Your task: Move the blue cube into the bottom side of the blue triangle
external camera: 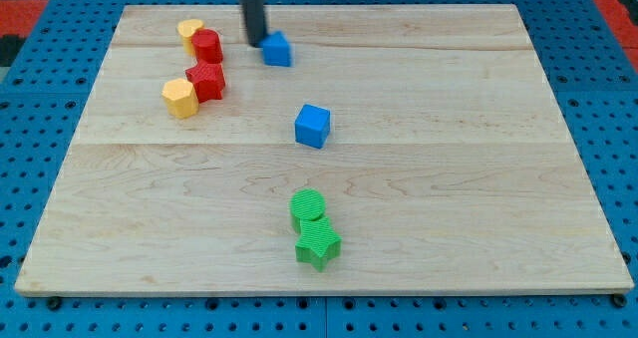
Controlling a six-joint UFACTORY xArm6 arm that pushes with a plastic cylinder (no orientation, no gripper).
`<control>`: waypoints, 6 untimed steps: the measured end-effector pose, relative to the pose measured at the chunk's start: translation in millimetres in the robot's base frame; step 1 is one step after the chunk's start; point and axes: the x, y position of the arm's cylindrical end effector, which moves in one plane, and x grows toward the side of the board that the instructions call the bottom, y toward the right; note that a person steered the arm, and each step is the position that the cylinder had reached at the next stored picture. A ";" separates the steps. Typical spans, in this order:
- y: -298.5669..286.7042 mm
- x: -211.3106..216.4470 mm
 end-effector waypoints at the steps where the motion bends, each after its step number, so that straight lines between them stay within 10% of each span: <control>1: 32.7 30.1; 4: 35.7 81.0; 5: -84.7 120.3; 6: -85.1 187.2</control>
